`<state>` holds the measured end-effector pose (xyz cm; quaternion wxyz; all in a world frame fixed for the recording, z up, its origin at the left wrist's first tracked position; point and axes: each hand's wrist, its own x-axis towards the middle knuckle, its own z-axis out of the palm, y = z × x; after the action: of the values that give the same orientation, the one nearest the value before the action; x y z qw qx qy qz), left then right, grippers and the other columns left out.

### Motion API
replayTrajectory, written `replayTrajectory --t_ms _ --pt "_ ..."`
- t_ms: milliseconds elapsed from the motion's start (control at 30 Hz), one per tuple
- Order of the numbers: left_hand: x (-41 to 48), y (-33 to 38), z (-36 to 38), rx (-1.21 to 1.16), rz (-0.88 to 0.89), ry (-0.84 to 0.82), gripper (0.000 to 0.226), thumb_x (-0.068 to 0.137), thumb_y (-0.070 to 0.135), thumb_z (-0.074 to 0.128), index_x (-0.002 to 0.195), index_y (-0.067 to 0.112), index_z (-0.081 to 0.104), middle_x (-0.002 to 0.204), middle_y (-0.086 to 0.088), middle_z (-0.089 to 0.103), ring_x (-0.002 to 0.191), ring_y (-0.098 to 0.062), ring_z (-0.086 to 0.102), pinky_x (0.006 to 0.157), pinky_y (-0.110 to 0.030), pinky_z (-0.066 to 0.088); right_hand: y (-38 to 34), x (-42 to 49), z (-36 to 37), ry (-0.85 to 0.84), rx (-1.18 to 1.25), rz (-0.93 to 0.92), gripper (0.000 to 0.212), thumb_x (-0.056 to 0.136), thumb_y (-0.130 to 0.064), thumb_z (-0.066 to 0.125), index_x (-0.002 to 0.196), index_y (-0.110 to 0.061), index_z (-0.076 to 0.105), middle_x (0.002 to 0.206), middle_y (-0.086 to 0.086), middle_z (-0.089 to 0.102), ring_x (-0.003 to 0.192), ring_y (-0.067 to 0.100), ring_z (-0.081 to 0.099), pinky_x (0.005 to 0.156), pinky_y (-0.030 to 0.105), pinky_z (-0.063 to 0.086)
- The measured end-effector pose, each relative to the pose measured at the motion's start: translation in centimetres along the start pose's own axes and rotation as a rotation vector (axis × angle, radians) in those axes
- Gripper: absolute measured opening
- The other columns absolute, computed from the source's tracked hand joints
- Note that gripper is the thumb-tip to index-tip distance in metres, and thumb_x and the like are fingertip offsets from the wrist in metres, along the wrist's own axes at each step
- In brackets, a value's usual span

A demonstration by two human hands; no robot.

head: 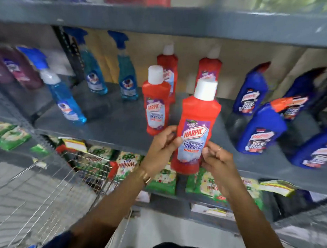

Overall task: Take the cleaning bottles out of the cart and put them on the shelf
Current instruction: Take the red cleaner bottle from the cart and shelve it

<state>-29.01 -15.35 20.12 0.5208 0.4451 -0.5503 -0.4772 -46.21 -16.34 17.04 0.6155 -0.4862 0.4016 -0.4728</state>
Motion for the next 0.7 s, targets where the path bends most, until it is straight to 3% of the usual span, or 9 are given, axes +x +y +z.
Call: replayTrajectory --t_ms 133,167,233,300,367,467,600,700 --pt "4.9 -1.7 1.6 0.027 0.046 -0.042 0.027 0.095 -0.004 0.044 0.113 0.015 0.052 0.114 -0.006 0.062 0.095 0.006 0.063 0.091 -0.017 0.051 0.0 3.6 -2.1 0.097 -0.046 -0.100 0.032 0.095 -0.002 0.044 0.125 0.001 0.053 0.092 -0.013 0.076 0.087 0.001 0.067 0.071 0.016 0.054" --pt "5.8 -2.2 2.0 0.022 0.040 -0.046 0.027 0.096 -0.003 0.044 0.117 0.011 0.051 0.117 -0.008 0.060 0.099 -0.001 0.062 0.093 -0.022 0.051 0.1 4.3 -2.5 0.125 -0.056 -0.114 0.033 0.095 0.000 0.044 0.126 0.003 0.052 0.094 -0.011 0.076 0.090 0.002 0.066 0.075 0.019 0.055" --pt "7.1 -3.0 2.5 -0.004 0.016 -0.053 0.028 0.097 0.000 0.043 0.122 0.009 0.049 0.121 -0.011 0.059 0.106 -0.015 0.060 0.097 -0.033 0.049 0.3 5.3 -3.3 0.166 -0.074 -0.139 0.036 0.094 0.001 0.045 0.130 0.006 0.049 0.112 0.010 0.070 0.102 0.016 0.063 0.091 0.033 0.054" --pt "8.0 -3.7 2.9 0.002 0.005 -0.047 0.026 0.097 0.002 0.044 0.119 0.014 0.051 0.121 -0.010 0.060 0.105 -0.014 0.062 0.097 -0.034 0.050 0.6 6.2 -3.8 0.183 -0.094 -0.149 0.038 0.094 0.000 0.047 0.131 0.006 0.048 0.127 0.023 0.059 0.106 0.022 0.060 0.098 0.044 0.048" --pt "8.5 -4.1 3.2 0.009 -0.001 -0.028 0.025 0.097 0.004 0.044 0.117 0.017 0.052 0.120 -0.008 0.061 0.102 -0.007 0.064 0.094 -0.029 0.053 1.0 7.2 -4.4 0.195 -0.124 -0.147 0.038 0.093 -0.002 0.049 0.131 0.004 0.050 0.129 0.024 0.058 0.108 0.024 0.060 0.101 0.050 0.047" --pt "9.2 -4.4 3.4 0.003 -0.003 -0.010 0.026 0.098 0.004 0.043 0.120 0.014 0.051 0.121 -0.008 0.060 0.105 -0.010 0.063 0.097 -0.031 0.052 1.4 8.3 -4.9 0.190 -0.169 -0.154 0.038 0.094 -0.004 0.050 0.131 0.001 0.051 0.130 0.021 0.059 0.115 0.032 0.059 0.102 0.055 0.045" --pt "9.8 -4.4 3.5 0.005 0.005 0.024 0.030 0.097 0.002 0.043 0.126 0.007 0.048 0.127 -0.016 0.058 0.100 0.002 0.064 0.090 -0.019 0.054 1.4 9.0 -4.8 0.192 -0.217 -0.147 0.039 0.094 -0.009 0.052 0.132 -0.004 0.051 0.130 0.016 0.060 0.115 0.025 0.059 0.102 0.048 0.046" --pt "8.1 -4.4 3.3 -0.009 -0.028 0.070 0.040 0.096 -0.002 0.045 0.135 -0.004 0.041 0.135 -0.024 0.053 0.112 -0.007 0.059 0.093 -0.018 0.052 2.4 6.9 -4.1 0.359 -0.305 -0.233 0.040 0.094 -0.015 0.054 0.134 -0.008 0.050 0.137 0.015 0.055 0.121 0.012 0.055 0.103 0.025 0.044"
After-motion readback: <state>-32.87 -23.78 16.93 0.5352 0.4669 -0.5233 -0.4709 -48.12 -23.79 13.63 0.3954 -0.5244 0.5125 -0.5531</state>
